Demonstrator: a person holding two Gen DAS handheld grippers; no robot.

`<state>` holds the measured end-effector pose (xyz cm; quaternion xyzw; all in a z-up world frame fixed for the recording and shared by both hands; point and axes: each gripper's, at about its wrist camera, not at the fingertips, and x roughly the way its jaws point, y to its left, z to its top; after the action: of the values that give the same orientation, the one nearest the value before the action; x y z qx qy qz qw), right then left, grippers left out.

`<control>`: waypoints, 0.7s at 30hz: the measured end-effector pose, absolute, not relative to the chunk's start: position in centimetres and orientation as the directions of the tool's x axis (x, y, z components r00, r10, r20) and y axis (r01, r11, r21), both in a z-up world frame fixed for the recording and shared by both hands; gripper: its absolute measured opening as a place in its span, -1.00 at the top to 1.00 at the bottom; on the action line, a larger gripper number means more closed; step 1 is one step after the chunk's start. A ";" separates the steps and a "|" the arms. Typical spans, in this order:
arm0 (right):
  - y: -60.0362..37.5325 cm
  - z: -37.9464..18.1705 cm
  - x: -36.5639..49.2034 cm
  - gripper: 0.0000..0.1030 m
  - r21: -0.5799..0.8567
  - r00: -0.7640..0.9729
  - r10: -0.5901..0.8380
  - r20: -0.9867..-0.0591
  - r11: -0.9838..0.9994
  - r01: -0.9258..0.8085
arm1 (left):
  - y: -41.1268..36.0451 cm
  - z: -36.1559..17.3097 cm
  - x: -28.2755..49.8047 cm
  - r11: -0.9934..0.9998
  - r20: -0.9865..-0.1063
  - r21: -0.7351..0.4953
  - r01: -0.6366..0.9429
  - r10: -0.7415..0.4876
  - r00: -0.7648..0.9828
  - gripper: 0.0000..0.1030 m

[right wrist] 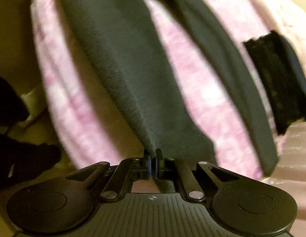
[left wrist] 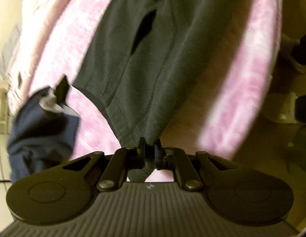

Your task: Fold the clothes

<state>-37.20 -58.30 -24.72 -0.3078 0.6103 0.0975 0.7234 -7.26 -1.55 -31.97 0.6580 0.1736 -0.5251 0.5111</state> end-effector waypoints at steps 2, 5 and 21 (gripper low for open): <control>-58.1 -25.3 -37.3 0.95 -0.322 0.220 -0.240 -0.945 0.793 -0.518 | -2.0 -33.4 -7.6 -0.421 -0.890 0.454 0.786 -0.261 0.374 0.74; -58.0 -23.9 -37.0 0.06 -0.313 0.218 -0.235 -0.947 0.830 -0.462 | -2.5 -33.1 -7.5 -0.389 -0.914 0.403 0.828 -0.219 0.342 0.54; -53.8 -23.5 -13.6 -0.25 0.431 0.452 0.342 -0.824 0.896 0.109 | -15.4 -28.6 -7.6 -0.118 -0.871 0.240 0.964 -0.465 0.160 0.24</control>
<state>-13.57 -53.84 -23.50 0.2172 0.5187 0.0707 0.8239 -7.61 -15.36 -28.63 0.4605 0.2705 -0.5888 0.6067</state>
